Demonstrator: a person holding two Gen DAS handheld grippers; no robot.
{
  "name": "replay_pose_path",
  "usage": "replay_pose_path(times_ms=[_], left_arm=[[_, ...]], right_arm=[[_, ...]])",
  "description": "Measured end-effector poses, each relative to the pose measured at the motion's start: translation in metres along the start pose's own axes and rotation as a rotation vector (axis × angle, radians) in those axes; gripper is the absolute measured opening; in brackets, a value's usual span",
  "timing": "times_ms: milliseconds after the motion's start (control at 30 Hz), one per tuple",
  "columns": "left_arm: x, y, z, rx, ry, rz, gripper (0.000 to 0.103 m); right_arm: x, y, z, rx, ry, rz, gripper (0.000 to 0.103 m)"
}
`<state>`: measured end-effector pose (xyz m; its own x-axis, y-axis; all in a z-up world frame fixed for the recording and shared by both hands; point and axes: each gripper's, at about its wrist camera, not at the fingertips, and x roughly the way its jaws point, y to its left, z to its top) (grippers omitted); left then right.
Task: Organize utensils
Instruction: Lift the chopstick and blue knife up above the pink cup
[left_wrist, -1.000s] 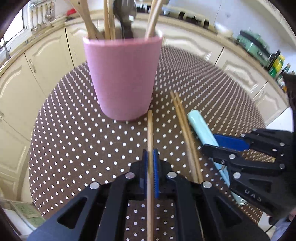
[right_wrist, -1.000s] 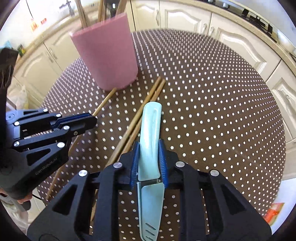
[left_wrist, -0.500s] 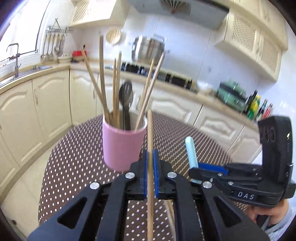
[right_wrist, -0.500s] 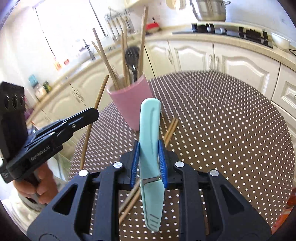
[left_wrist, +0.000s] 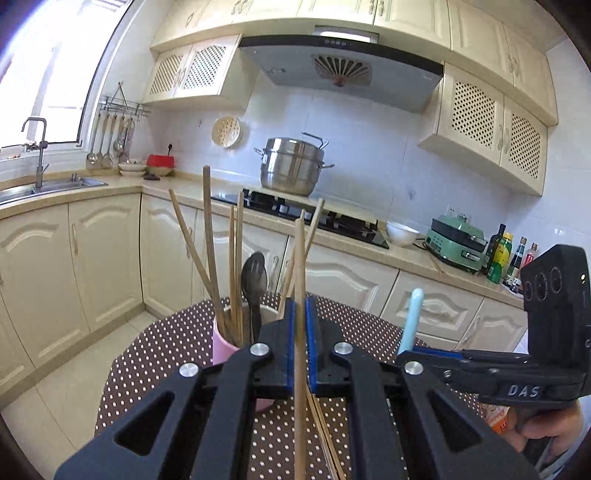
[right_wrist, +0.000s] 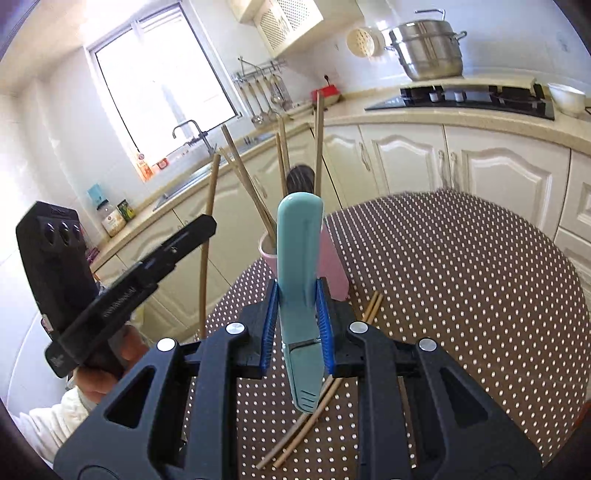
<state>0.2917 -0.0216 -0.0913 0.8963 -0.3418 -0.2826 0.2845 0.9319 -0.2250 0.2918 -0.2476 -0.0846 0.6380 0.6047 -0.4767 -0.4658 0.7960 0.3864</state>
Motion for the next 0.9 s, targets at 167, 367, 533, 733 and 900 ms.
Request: replay_pose_path(times_ms=[167, 367, 533, 733, 900], left_arm=[[0.001, 0.006, 0.018, -0.012, -0.098, 0.003, 0.006], [0.003, 0.007, 0.04, -0.007, -0.274, 0.028, 0.006], [0.007, 0.012, 0.052, -0.038, -0.411, 0.057, 0.006], [0.016, 0.016, 0.057, -0.047, -0.524, 0.098, 0.006], [0.031, 0.021, 0.057, -0.056, -0.554, 0.134, 0.006]], right_arm=[[-0.008, 0.012, 0.026, -0.037, -0.071, 0.005, 0.021], [-0.007, 0.029, 0.061, -0.099, -0.193, -0.023, 0.021], [0.007, 0.039, 0.077, -0.146, -0.259, -0.041, 0.021], [0.02, 0.034, 0.092, -0.146, -0.326, -0.06, 0.021], [0.036, 0.031, 0.093, -0.148, -0.319, -0.043, 0.021]])
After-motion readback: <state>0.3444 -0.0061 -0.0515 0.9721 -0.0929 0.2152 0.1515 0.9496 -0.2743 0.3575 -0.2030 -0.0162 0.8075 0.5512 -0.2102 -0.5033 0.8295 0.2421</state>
